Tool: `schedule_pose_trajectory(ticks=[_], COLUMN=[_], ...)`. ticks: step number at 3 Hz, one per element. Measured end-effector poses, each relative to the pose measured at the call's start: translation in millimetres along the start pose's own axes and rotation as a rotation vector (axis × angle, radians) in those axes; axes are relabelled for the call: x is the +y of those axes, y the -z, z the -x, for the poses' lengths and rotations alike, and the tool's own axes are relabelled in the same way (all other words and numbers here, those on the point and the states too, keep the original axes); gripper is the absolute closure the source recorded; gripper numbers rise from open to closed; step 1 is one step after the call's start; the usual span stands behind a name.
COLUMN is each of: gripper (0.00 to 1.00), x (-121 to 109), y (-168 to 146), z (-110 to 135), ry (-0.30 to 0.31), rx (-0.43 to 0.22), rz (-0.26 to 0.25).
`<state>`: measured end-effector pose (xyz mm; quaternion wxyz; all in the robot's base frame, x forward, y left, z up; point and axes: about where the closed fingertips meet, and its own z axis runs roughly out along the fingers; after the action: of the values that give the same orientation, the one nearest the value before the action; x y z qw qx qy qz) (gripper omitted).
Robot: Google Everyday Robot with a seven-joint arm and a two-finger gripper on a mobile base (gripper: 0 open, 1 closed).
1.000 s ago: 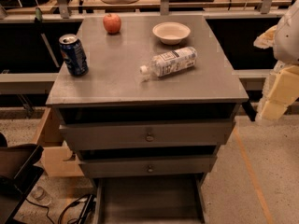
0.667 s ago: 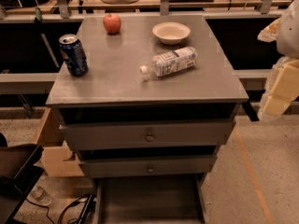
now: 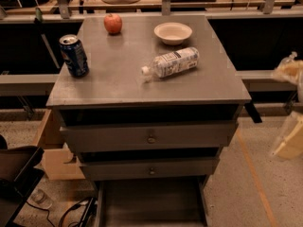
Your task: Close bottom drawer
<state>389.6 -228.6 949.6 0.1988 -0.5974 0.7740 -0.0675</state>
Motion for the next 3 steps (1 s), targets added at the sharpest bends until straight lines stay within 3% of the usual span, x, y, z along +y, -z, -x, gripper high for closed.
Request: schedule_pose_trajectory(ticks=[1,2,3], gripper=[0.39,0.44,0.21], x=[41.0,59.9,59.6], y=[-17.8,-48.5,-49.0], z=[-22.7,-45.1,-43.9], ry=[0.001,-0.023,-0.02], rx=[-0.016,-0.002,-0.004], rz=[-0.058,-0.072,-0.071])
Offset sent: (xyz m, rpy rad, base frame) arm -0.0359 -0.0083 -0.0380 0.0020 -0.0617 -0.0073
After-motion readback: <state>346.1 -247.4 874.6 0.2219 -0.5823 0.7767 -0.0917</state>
